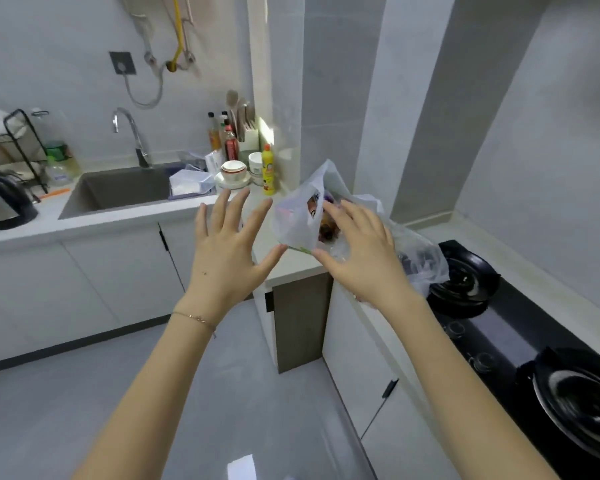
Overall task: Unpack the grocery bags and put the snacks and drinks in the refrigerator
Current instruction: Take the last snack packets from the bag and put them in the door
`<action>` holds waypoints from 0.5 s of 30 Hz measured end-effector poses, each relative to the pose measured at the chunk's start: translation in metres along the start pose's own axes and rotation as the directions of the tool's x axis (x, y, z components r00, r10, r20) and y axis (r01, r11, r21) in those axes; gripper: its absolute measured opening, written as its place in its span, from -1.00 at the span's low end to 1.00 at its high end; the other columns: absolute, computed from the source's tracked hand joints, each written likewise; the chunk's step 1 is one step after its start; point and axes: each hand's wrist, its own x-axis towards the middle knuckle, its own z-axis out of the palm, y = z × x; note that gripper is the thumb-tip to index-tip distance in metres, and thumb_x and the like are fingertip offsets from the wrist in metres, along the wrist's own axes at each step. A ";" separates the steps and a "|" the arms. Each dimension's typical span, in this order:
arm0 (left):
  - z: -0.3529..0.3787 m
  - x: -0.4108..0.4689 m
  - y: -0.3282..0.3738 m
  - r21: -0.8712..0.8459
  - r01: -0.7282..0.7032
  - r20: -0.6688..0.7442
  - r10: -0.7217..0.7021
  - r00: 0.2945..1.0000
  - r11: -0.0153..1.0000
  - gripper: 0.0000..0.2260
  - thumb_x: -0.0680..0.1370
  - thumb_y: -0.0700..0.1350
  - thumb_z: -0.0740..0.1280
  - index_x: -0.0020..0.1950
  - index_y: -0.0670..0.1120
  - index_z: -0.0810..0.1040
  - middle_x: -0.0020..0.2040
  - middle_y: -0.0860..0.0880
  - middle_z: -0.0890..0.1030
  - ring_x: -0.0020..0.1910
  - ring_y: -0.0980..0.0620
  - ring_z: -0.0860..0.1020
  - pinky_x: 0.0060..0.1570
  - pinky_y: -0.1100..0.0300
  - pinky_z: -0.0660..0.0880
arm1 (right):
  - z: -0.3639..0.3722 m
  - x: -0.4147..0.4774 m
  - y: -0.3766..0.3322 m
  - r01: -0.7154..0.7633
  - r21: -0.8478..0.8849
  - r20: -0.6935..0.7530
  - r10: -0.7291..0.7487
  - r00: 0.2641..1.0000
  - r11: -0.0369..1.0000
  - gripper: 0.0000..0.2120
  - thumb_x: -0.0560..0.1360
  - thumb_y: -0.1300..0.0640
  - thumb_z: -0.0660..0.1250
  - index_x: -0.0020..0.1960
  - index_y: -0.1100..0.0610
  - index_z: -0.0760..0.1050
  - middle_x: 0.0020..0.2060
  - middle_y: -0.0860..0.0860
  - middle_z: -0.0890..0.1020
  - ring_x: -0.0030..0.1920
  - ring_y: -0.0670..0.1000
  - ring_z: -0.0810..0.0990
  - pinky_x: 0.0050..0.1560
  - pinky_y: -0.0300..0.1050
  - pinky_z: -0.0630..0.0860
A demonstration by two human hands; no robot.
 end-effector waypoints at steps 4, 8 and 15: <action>0.047 0.055 0.000 -0.090 -0.095 0.034 0.098 0.995 0.991 -0.40 0.53 0.31 0.09 0.52 0.07 0.25 0.53 -0.11 0.22 0.54 -0.16 0.07 0.49 -0.21 -0.05 | 0.007 0.031 0.032 -0.112 -0.023 -0.031 0.112 0.993 0.993 -0.32 0.49 -0.20 0.30 0.53 -0.15 0.12 0.50 -0.08 0.21 0.51 0.00 0.07 0.49 0.02 0.06; 0.094 0.098 0.003 -0.158 -0.185 0.076 0.199 0.977 0.970 -0.39 0.53 0.32 0.06 0.52 0.08 0.25 0.53 -0.09 0.22 0.54 -0.16 0.07 0.48 -0.19 -0.06 | 0.017 0.049 0.067 -0.229 -0.041 -0.052 0.227 0.973 0.973 -0.30 0.49 -0.14 0.34 0.53 -0.13 0.11 0.49 -0.06 0.22 0.50 0.02 0.10 0.47 0.00 0.06; 0.182 0.131 0.030 -0.278 -0.268 0.184 0.326 0.927 0.922 -0.38 0.51 0.30 0.05 0.50 0.06 0.30 0.51 -0.09 0.27 0.53 -0.16 0.13 0.46 -0.23 0.02 | 0.048 0.052 0.138 -0.430 -0.035 -0.011 0.430 0.903 0.902 -0.31 0.47 -0.09 0.38 0.52 -0.07 0.18 0.47 -0.02 0.27 0.48 0.05 0.15 0.47 0.10 0.15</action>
